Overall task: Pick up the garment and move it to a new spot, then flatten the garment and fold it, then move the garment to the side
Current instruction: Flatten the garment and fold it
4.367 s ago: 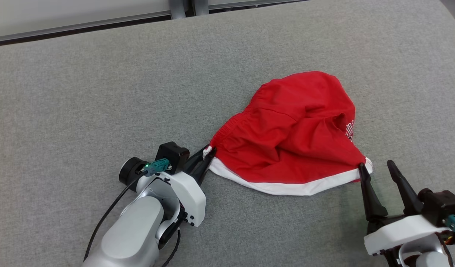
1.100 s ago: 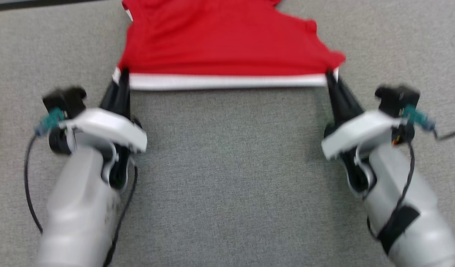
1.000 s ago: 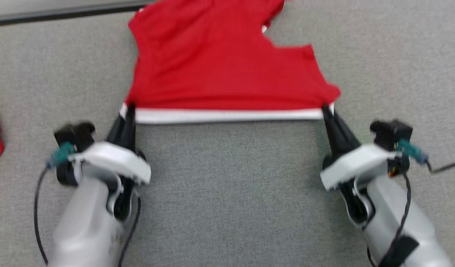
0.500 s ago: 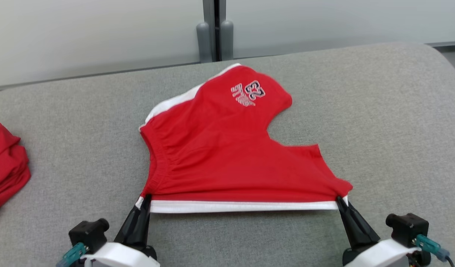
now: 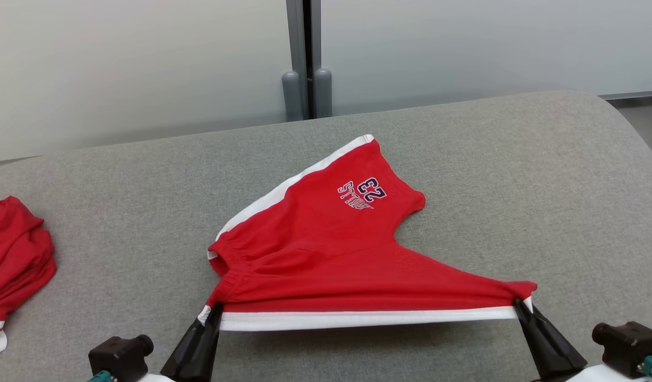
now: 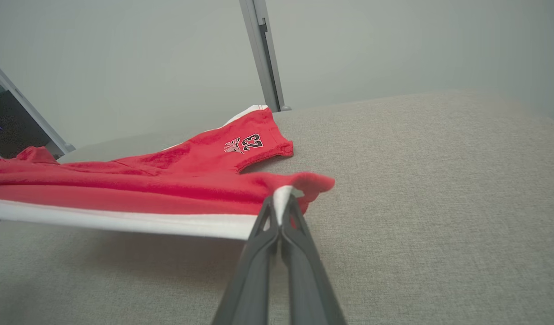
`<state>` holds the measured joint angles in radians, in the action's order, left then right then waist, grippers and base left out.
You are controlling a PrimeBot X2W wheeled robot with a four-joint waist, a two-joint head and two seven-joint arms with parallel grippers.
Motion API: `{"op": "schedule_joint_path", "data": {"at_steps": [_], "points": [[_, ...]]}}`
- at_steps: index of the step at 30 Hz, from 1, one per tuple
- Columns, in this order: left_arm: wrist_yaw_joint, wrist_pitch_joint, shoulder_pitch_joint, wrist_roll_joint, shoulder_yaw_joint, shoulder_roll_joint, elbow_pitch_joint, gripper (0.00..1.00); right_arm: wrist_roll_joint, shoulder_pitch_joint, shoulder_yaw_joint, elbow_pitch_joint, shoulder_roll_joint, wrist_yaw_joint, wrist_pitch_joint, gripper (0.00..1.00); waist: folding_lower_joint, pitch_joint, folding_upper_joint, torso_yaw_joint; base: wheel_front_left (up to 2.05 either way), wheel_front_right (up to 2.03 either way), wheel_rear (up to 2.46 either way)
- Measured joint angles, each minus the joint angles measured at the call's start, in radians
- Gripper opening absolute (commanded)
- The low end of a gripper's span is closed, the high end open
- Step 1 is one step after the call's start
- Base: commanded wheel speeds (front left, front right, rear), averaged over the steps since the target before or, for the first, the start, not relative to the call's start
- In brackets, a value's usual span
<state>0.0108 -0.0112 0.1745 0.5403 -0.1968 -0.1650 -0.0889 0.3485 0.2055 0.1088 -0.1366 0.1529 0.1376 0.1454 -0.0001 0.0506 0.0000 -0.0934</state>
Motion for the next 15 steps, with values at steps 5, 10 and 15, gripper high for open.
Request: {"op": "schedule_joint_path", "data": {"at_steps": [5, 10, 15], "points": [[-0.008, -0.047, 0.002, 0.026, -0.01, 0.005, -0.016, 0.0, -0.007, -0.014, -0.02, -0.01, 0.001, 0.0, 0.022, 0.0, 0.0, 0.002, 0.0, 0.012, 0.0, 0.0, 0.0], [0.003, -0.088, -0.067, 0.078, -0.007, 0.017, 0.015, 0.0, 0.0, -0.128, 0.005, 0.041, 0.041, -0.001, 0.021, 0.0, 0.0, 0.043, 0.0, 0.029, 0.0, 0.0, 0.0], [0.024, -0.109, -0.159, 0.12, -0.003, 0.033, 0.076, 0.0, 0.021, -0.301, 0.053, 0.141, 0.1, -0.001, 0.014, 0.0, 0.0, 0.105, 0.0, 0.049, 0.0, 0.0, 0.0]]}}
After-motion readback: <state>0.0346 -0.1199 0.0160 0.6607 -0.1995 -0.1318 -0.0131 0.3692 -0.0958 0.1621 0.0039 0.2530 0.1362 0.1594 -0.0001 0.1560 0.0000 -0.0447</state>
